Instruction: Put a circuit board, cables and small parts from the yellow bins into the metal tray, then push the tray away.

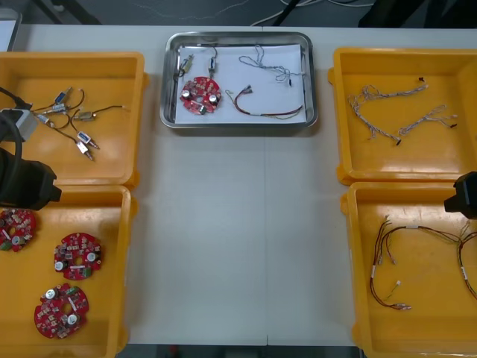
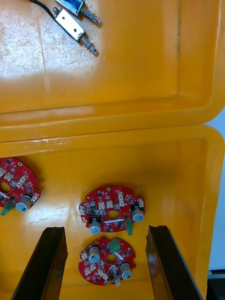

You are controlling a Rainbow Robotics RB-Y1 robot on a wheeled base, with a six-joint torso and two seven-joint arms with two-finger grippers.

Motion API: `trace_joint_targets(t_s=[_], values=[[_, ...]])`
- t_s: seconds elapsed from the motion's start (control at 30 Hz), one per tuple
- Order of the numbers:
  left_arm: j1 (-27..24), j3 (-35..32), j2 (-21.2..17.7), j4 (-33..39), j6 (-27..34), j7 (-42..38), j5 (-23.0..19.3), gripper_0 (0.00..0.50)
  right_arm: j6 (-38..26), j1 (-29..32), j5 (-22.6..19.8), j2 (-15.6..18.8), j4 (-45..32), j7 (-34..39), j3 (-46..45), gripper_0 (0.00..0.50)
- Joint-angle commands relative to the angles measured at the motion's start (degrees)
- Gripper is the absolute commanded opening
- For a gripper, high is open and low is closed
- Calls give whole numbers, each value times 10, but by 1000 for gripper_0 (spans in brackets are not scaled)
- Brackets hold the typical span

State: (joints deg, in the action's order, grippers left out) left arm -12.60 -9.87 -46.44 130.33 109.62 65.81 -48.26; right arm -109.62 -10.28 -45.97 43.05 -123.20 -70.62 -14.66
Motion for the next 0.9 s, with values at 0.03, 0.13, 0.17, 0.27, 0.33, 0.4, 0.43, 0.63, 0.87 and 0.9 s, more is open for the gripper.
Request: trace_joint_targets(t_s=[0.03,0.13,0.17,0.27,0.33,0.4,0.43,0.63,0.87,0.9], values=[[10,-16,-23,16,4,34,-3,500,-1,20,13,-9,-25,1,-18,500],[10,-16,-23,16,4,34,-3,500,8,30,16,-9,-31,0,-19,500],[10,-16,-23,16,4,34,-3,500,13,34,16,-8,-34,0,-19,500],[10,-16,-23,16,4,34,-3,500,22,42,18,-9,-38,0,-20,500],[10,-16,-23,16,4,34,-3,500,27,45,18,-9,-40,0,-19,500],[10,-16,-23,16,4,34,-3,500,27,45,18,-9,-40,0,-20,500],[10,-16,-23,16,4,34,-3,500,27,45,18,-9,-40,-1,-20,500],[10,-16,-23,16,4,34,-3,500,28,45,18,-10,-40,-4,-20,500],[10,-16,-23,16,4,34,-3,500,31,45,17,-10,-40,-7,-20,500],[10,-16,-23,16,4,34,-3,500,32,45,17,-9,-39,-7,-19,500]])
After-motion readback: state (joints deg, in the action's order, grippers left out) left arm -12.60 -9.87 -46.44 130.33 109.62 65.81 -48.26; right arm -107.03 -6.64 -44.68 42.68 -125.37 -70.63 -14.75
